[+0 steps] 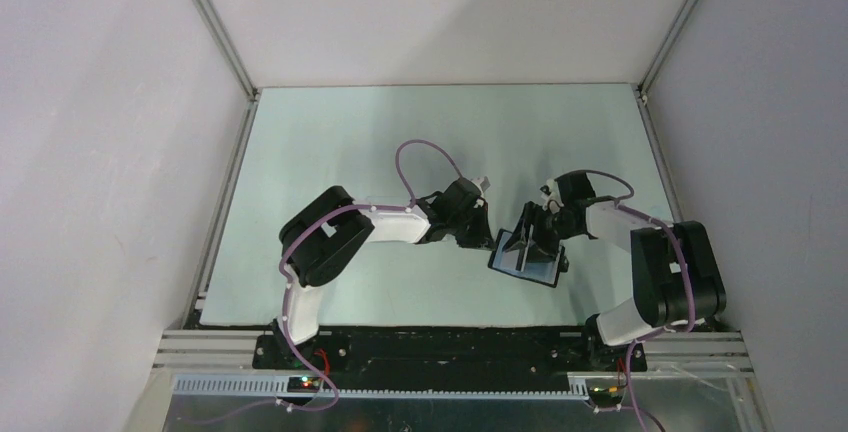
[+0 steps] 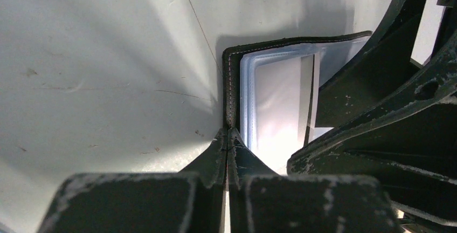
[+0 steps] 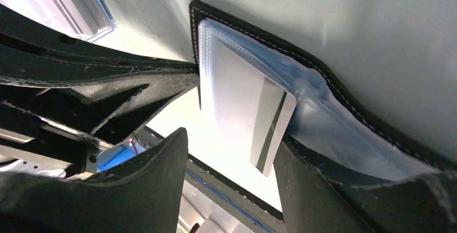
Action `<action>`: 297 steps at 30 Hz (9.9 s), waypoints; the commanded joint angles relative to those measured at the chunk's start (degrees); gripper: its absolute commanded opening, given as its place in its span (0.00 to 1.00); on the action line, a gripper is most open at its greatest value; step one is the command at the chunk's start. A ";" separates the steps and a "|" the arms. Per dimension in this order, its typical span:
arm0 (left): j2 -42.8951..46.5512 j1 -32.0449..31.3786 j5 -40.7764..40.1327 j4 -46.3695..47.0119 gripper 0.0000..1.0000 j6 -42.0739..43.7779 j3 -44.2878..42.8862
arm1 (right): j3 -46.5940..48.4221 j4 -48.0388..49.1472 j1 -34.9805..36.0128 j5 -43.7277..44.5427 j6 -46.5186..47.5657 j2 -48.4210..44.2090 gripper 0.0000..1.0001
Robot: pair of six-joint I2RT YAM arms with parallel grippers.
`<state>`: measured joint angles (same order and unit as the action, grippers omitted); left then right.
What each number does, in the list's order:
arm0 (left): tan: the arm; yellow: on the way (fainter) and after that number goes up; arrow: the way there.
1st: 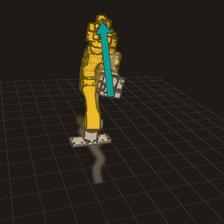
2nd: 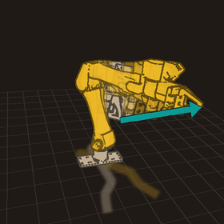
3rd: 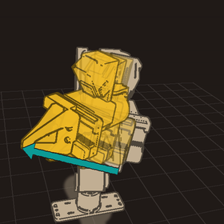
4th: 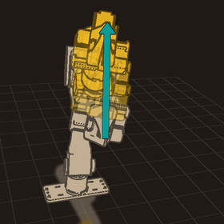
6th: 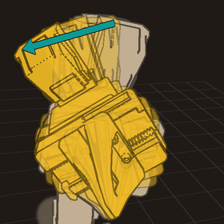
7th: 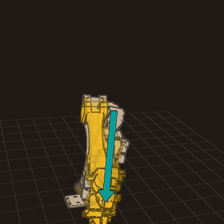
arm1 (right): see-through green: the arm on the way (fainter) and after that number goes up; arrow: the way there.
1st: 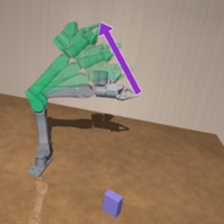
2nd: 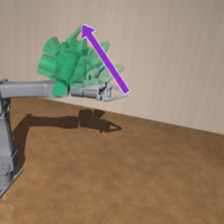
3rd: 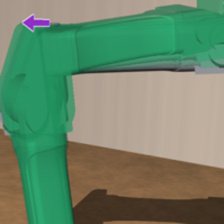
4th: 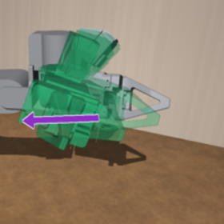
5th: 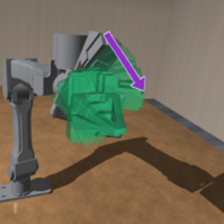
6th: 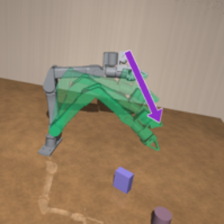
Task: Put the credit cards into the card holder
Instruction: Insert the credit card into the card holder, then pick up the credit card from the storage box.
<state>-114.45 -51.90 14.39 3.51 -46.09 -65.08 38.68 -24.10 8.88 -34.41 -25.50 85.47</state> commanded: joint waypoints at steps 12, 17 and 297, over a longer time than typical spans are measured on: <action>-0.84 -0.68 -1.00 -3.11 0.00 0.34 1.14 | 0.65 6.23 3.40 -4.24 -6.04 1.25 0.71; 3.77 -0.61 -3.56 -3.15 0.13 0.03 3.37 | 0.64 1.73 3.63 -0.44 -4.32 -1.66 0.76; 54.03 17.04 27.71 28.73 0.00 -23.34 30.36 | 8.87 39.12 17.30 -30.06 -33.77 -19.19 0.23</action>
<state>-60.07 -34.39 40.80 29.45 -68.60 -34.92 47.05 10.79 25.56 -63.81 -57.21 65.08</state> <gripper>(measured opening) 0.003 0.294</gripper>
